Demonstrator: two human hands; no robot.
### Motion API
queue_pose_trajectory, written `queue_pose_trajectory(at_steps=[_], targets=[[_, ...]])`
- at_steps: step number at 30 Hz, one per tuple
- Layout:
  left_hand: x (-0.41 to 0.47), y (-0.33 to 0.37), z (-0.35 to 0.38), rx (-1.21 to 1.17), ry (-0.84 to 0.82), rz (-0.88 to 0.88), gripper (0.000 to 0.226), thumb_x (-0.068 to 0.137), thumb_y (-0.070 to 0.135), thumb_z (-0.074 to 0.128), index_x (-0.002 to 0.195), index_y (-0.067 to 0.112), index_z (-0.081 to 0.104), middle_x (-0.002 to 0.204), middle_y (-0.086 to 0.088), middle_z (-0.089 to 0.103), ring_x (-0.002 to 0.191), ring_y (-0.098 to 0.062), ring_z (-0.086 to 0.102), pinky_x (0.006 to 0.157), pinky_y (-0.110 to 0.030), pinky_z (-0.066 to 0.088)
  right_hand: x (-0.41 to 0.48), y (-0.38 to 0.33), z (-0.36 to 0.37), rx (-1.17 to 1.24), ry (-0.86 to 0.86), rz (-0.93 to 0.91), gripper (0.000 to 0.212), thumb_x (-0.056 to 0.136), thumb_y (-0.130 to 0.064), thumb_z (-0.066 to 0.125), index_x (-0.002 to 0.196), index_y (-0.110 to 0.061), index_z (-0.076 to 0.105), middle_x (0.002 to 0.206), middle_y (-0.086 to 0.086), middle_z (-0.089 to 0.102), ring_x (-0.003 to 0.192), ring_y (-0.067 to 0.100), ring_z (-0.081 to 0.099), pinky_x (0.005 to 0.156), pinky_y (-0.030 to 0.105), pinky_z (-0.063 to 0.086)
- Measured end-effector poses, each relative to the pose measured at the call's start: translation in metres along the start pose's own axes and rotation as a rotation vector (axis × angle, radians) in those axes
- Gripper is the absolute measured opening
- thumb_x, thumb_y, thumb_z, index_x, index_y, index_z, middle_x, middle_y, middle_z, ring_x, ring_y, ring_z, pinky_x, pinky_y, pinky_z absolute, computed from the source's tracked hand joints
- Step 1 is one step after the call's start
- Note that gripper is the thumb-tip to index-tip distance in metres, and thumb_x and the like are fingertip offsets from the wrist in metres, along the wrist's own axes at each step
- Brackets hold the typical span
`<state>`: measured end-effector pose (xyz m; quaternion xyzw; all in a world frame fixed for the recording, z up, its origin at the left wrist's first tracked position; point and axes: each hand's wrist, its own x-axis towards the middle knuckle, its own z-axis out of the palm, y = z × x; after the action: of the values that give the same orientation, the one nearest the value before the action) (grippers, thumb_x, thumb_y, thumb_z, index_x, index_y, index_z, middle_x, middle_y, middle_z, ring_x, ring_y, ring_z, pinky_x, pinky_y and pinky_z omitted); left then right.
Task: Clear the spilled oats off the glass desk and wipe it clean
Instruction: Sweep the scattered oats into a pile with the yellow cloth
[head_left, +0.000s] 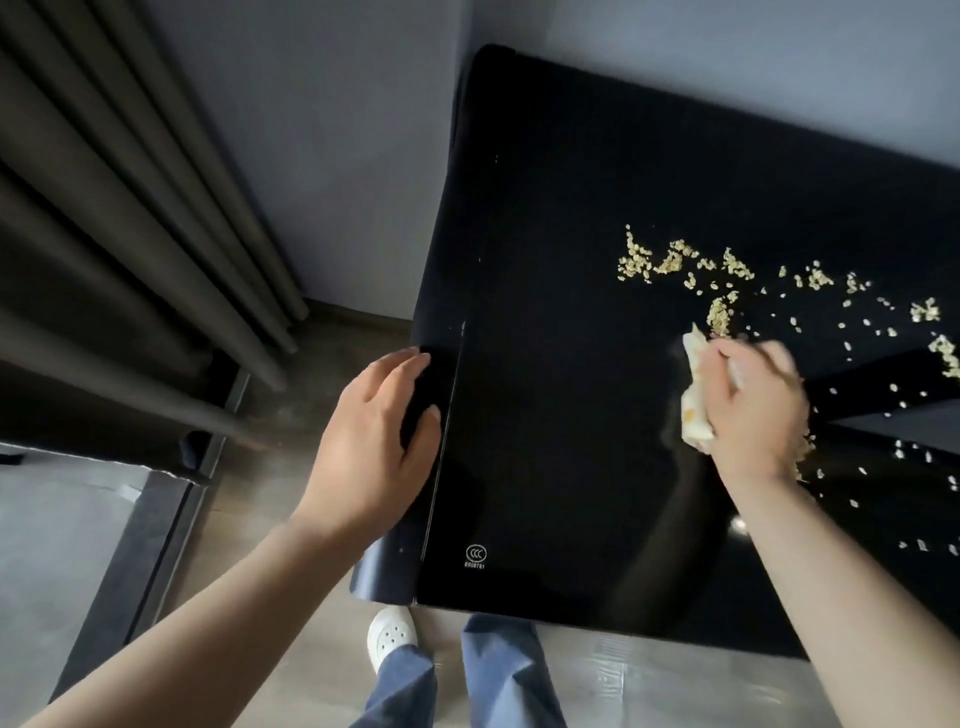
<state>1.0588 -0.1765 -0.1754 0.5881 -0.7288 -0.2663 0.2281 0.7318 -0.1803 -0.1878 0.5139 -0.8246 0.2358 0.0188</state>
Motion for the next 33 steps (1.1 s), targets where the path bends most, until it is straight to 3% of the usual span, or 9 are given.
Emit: queue_pose_trajectory(at_steps=[3, 8, 12, 15, 19, 25, 27, 30, 33], targets=[[0.029, 0.016, 0.014, 0.052, 0.008, 0.056, 0.048, 0.089, 0.026, 0.050, 0.133, 0.007, 0.053, 0.139, -0.008, 0.051, 0.130, -0.025, 0.043, 0.111, -0.022, 0.023, -0.003, 0.001, -0.012, 0.087, 0.034, 0.019, 0.019, 0.090, -0.019, 0.059, 0.101, -0.010, 0.073, 0.095, 0.009, 0.059, 0.076, 0.024, 0.058, 0.067, 0.021, 0.033], [0.084, 0.036, 0.035, 0.149, 0.013, 0.075, 0.050, 0.089, 0.028, 0.050, 0.135, 0.006, 0.052, 0.143, -0.011, 0.046, 0.137, -0.032, 0.034, 0.114, -0.043, 0.028, 0.004, -0.064, 0.009, 0.348, 0.065, -0.174, 0.010, 0.087, -0.011, 0.067, 0.093, -0.008, 0.074, 0.087, -0.002, 0.056, 0.076, -0.001, 0.048, 0.069, 0.001, 0.034], [0.115, 0.035, 0.047, 0.231, 0.021, -0.009, 0.049, 0.092, 0.028, 0.052, 0.137, 0.008, 0.049, 0.148, -0.009, 0.040, 0.141, -0.030, 0.028, 0.115, -0.046, 0.024, 0.047, -0.103, 0.047, 0.350, 0.036, -0.219, 0.017, 0.090, -0.025, 0.059, 0.092, -0.014, 0.073, 0.088, -0.002, 0.059, 0.070, 0.006, 0.055, 0.058, 0.011, 0.040], [0.118, 0.033, 0.053, 0.292, 0.051, -0.008, 0.051, 0.092, 0.034, 0.042, 0.137, 0.010, 0.049, 0.148, -0.007, 0.039, 0.141, -0.028, 0.026, 0.114, -0.047, 0.025, 0.070, -0.103, 0.065, 0.247, 0.011, -0.306, 0.015, 0.089, -0.025, 0.061, 0.087, -0.014, 0.071, 0.083, 0.000, 0.058, 0.064, 0.013, 0.057, 0.048, 0.024, 0.046], [0.116, 0.033, 0.056, 0.305, 0.091, 0.010, 0.052, 0.091, 0.034, 0.040, 0.135, 0.008, 0.051, 0.147, -0.008, 0.041, 0.141, -0.028, 0.028, 0.113, -0.047, 0.026, 0.090, -0.066, 0.061, 0.173, 0.039, -0.337, 0.017, 0.089, -0.026, 0.058, 0.083, -0.016, 0.072, 0.081, 0.000, 0.058, 0.060, 0.015, 0.055, 0.049, 0.021, 0.038], [0.118, 0.033, 0.059, 0.341, 0.101, 0.030, 0.052, 0.090, 0.031, 0.041, 0.133, 0.004, 0.053, 0.144, -0.013, 0.045, 0.138, -0.032, 0.032, 0.109, -0.053, 0.033, 0.103, 0.013, 0.029, 0.114, 0.112, 0.016, 0.007, 0.086, -0.018, 0.067, 0.089, -0.015, 0.074, 0.087, 0.005, 0.060, 0.070, 0.025, 0.060, 0.059, 0.021, 0.033], [0.119, 0.034, 0.059, 0.355, 0.096, 0.027, 0.052, 0.090, 0.030, 0.041, 0.133, 0.004, 0.053, 0.143, -0.013, 0.045, 0.137, -0.033, 0.033, 0.108, -0.054, 0.034, 0.100, 0.006, 0.021, 0.208, 0.132, 0.081, 0.009, 0.087, -0.017, 0.066, 0.090, -0.013, 0.074, 0.085, 0.004, 0.059, 0.071, 0.019, 0.057, 0.061, 0.010, 0.029], [0.119, 0.034, 0.059, 0.346, 0.109, 0.023, 0.052, 0.090, 0.030, 0.040, 0.132, 0.004, 0.054, 0.143, -0.013, 0.046, 0.137, -0.033, 0.034, 0.108, -0.053, 0.035, 0.097, -0.040, 0.025, 0.332, 0.106, -0.018, 0.005, 0.085, -0.017, 0.070, 0.086, -0.016, 0.074, 0.082, -0.003, 0.055, 0.069, 0.004, 0.047, 0.063, 0.002, 0.032], [0.118, 0.034, 0.059, 0.353, 0.119, 0.027, 0.052, 0.090, 0.030, 0.041, 0.132, 0.004, 0.054, 0.143, -0.012, 0.046, 0.138, -0.032, 0.034, 0.109, -0.051, 0.034, 0.101, -0.087, 0.051, 0.360, 0.001, -0.191, 0.007, 0.085, -0.021, 0.069, 0.089, -0.017, 0.073, 0.083, -0.004, 0.059, 0.066, 0.004, 0.051, 0.059, 0.010, 0.037]])
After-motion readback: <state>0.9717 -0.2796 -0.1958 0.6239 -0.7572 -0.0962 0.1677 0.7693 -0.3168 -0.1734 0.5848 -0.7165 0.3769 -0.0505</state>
